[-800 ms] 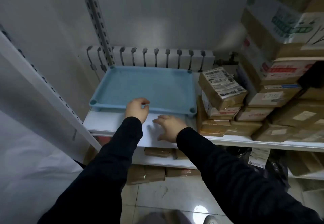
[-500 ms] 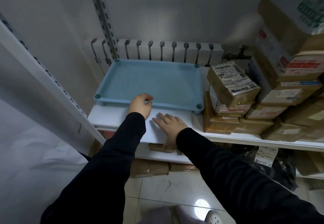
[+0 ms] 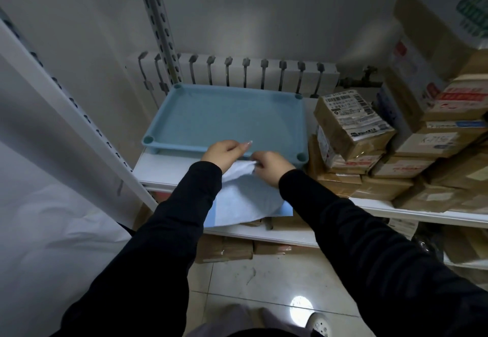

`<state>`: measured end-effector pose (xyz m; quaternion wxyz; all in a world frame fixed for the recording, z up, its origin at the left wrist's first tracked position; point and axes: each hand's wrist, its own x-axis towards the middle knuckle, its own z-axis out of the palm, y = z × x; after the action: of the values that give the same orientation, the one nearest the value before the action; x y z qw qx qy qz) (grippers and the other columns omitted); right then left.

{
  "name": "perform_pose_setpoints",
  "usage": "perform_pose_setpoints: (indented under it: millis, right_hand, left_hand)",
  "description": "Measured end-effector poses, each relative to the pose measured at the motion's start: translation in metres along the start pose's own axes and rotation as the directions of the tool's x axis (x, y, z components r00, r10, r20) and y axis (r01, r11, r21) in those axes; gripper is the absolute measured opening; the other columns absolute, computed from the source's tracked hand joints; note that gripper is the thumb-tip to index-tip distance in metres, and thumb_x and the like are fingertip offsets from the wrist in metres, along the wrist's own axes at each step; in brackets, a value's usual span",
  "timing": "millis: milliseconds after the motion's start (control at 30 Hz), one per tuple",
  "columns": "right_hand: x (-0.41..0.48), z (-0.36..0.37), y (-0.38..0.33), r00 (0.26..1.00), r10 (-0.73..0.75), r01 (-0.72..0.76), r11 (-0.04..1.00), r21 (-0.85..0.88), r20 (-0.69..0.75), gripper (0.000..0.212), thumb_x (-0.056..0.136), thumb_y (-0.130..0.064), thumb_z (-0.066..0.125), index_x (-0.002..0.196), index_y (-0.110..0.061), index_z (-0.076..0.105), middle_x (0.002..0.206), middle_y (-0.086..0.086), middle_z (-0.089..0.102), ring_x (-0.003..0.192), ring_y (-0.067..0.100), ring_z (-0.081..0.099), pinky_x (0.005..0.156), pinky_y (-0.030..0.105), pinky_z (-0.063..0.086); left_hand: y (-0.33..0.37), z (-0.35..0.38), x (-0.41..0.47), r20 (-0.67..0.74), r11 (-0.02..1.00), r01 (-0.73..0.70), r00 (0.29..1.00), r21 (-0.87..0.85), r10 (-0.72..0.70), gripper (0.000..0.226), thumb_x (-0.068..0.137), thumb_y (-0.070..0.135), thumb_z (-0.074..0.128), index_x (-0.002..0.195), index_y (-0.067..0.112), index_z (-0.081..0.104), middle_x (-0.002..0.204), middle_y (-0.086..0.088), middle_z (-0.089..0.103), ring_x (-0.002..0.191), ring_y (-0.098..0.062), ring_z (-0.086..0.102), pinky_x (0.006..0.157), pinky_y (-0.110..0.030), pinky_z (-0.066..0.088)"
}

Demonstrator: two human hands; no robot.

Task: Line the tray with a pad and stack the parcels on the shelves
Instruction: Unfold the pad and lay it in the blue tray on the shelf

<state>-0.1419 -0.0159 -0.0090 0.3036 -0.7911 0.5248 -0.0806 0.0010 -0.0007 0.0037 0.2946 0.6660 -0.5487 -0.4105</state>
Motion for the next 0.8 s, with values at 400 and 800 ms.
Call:
perform_pose_setpoints:
  millis: [400,800]
  right_hand:
    - [-0.004,-0.054,-0.011,0.995,0.072,-0.037,0.912,0.408,-0.07,0.05,0.075,-0.01,0.076,0.119,-0.018,0.056,0.105,0.0,0.055,0.092,0.017,0.056,0.077,0.025,0.044]
    - [-0.008,-0.084,-0.032,0.977,0.168,-0.117,0.938,0.327,-0.133,0.022,0.093,-0.019,0.056,0.095,0.002,0.064,0.083,0.017,0.056,0.069,0.018,0.047,0.059,0.026,0.035]
  left_hand:
    - [0.035,-0.036,-0.012,0.032,0.975,-0.136,0.991,0.175,0.132,0.008,0.087,0.014,0.064,0.089,0.007,0.062,0.069,-0.001,0.052,0.064,-0.014,0.045,0.054,-0.018,0.032]
    - [0.059,-0.08,-0.023,-0.211,0.986,-0.14,0.97,-0.093,0.118,0.027,0.091,0.022,0.059,0.11,0.004,0.065,0.096,-0.002,0.062,0.077,-0.007,0.057,0.066,-0.009,0.042]
